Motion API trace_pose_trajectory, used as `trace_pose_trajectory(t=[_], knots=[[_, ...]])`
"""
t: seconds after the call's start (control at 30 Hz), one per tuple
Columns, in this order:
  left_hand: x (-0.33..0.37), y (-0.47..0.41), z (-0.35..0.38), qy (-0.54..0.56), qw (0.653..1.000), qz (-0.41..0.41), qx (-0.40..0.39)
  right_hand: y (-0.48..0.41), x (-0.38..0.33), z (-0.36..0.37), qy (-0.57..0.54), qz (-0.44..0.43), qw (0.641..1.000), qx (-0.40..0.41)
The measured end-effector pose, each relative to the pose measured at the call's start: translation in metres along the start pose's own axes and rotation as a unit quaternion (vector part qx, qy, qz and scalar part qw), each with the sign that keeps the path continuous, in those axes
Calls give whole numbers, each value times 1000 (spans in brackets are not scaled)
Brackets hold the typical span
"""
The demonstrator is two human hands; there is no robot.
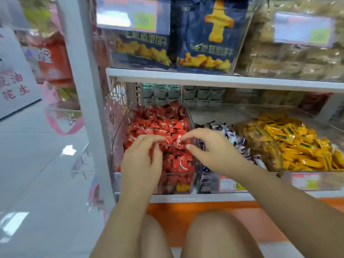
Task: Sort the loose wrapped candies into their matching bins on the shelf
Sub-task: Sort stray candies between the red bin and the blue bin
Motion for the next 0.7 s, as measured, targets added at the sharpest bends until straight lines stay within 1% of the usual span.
trace_pose_trajectory(t=[0.07,0.13,0.27,0.37,0.5,0.7], knots=[[-11,0,-15,3,1000,-16,6,-14,-26,16,-15,-45,999,-19],[-24,1,-29,-6,1000,-23,4,-28,-44,31,-8,-78,996,-44],[-46,12,-49,-36,999,-9,10,-54,-62,69,-1,-109,981,-160],[-54,25,-56,-39,999,2,33,-67,-65,100,43,-125,962,-239],[-66,33,-59,-35,997,0,64,-77,-57,112,189,-143,937,-258],[-70,30,-61,-18,997,-15,69,-72,-42,86,272,-131,908,-291]])
Point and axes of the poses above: each hand's wrist, its own y-axis away from the middle knuckle, its own z-axis out of the palm, x = y × z, the point moved 8 cm from there along -y, towards the middle knuckle, and after that the axes turned 6 degrees about -x, right-handed, at the moved point
